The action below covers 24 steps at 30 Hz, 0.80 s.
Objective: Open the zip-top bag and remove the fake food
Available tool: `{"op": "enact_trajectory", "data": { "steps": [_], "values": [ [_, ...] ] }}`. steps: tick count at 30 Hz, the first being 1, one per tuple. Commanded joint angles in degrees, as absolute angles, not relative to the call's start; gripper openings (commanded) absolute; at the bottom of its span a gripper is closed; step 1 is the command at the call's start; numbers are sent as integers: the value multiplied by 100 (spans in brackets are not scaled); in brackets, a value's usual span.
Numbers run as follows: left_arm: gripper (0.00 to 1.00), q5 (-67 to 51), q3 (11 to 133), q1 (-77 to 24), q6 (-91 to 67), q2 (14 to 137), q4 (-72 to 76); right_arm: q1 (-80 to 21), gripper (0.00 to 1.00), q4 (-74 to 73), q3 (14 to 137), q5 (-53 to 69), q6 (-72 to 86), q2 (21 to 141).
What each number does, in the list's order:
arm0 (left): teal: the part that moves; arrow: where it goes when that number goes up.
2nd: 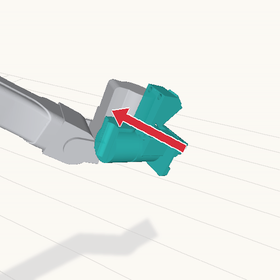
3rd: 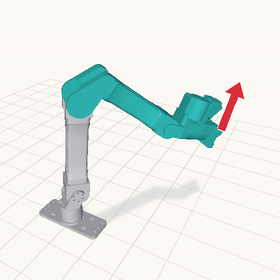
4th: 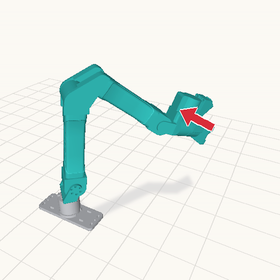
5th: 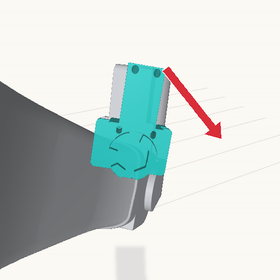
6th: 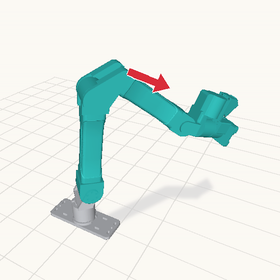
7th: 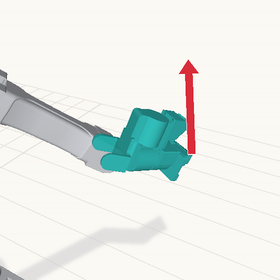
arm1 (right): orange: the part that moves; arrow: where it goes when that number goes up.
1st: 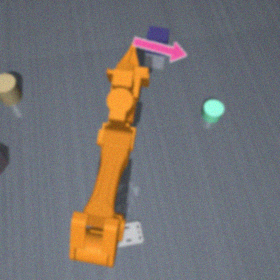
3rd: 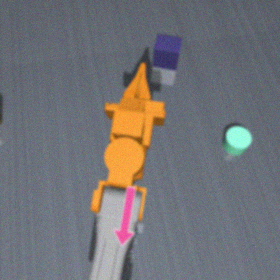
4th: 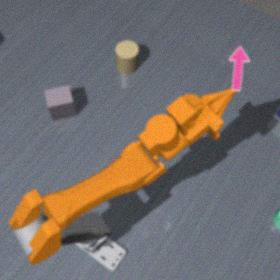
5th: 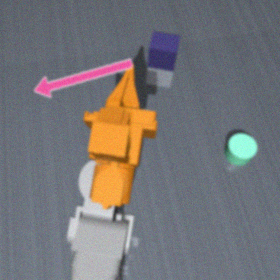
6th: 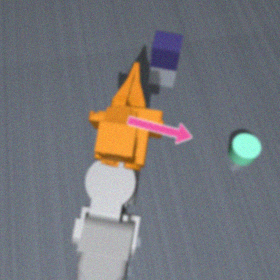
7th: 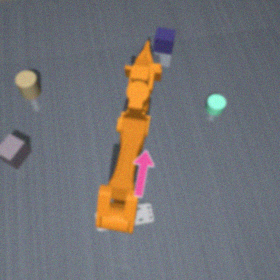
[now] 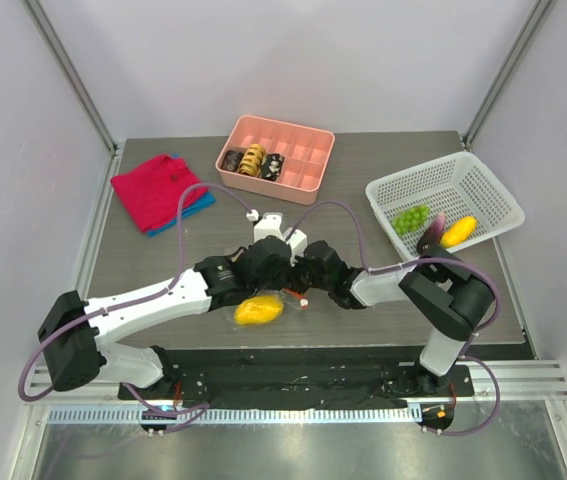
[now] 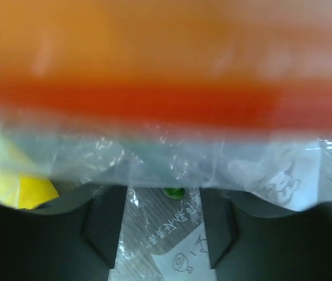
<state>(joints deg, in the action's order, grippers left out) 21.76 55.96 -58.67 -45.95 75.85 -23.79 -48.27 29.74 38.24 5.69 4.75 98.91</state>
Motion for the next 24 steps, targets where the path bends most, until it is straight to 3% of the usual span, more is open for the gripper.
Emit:
{"op": "enact_trajectory", "data": {
  "steps": [1, 8, 11, 14, 20, 24],
  "values": [
    [0, 2795, 5783, -5731, -4711, 7453, -2320, -4957, 50, 2997, 3586, 483, 607, 9599],
    [0, 2892, 5687, -5687, -4808, 7436, -2382, -4975, 26, 2892, 3682, 879, 641, 9413],
    [0, 2883, 5643, -5643, -4808, 7409, -2347, -5036, 9, 2743, 3770, 722, 694, 9422],
    [0, 2865, 5616, -5616, -4790, 7383, -2347, -5080, 1, 2751, 3753, 362, 668, 9378],
    [0, 2892, 5476, -5607, -4790, 7251, -2329, -5106, 1, 2804, 3630, 97, 808, 9027],
    [0, 2848, 5397, -5599, -4729, 7260, -2285, -5211, 1, 1435, 4253, -235, 1037, 8466]
  ]
}}
